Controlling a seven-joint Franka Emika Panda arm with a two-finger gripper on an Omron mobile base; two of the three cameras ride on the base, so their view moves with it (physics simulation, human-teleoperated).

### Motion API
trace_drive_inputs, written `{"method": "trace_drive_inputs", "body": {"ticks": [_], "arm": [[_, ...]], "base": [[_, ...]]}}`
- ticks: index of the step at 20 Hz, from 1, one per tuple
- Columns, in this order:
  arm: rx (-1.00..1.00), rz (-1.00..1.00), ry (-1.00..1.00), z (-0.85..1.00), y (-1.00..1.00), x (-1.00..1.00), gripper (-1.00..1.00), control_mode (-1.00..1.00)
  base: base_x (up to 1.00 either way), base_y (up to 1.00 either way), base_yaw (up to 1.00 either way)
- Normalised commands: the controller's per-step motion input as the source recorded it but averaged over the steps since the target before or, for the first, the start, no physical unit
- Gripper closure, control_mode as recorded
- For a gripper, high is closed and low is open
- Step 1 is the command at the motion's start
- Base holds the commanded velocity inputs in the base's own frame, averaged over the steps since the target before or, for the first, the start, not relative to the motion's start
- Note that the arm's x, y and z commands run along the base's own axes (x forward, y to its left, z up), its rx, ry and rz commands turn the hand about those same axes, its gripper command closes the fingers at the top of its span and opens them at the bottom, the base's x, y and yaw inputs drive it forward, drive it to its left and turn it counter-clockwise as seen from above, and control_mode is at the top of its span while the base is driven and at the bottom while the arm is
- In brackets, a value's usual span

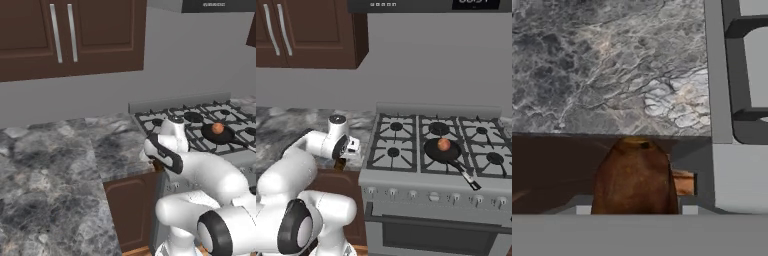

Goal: Put the onion and sweet potato in the pan. Then turn on the front center burner and set the heat to medium.

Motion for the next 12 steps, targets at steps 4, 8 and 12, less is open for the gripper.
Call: {"method": "trace_drive_inputs", "body": {"ticks": [4, 8, 12], "arm": [[0.00, -0.30, 0.09, 0.00, -0.64, 0.91, 1.00, -1.00], [0.02, -0.07, 0.03, 0.00, -0.80, 0.69, 1.00, -1.00], [0.03, 0.00, 0.03, 0.00, -0.84, 0.95, 1.00, -1.00]], "base": [[0.00, 0.00, 0.00], [0.00, 0.00, 0.00], [0.00, 0.00, 0.00]]}}
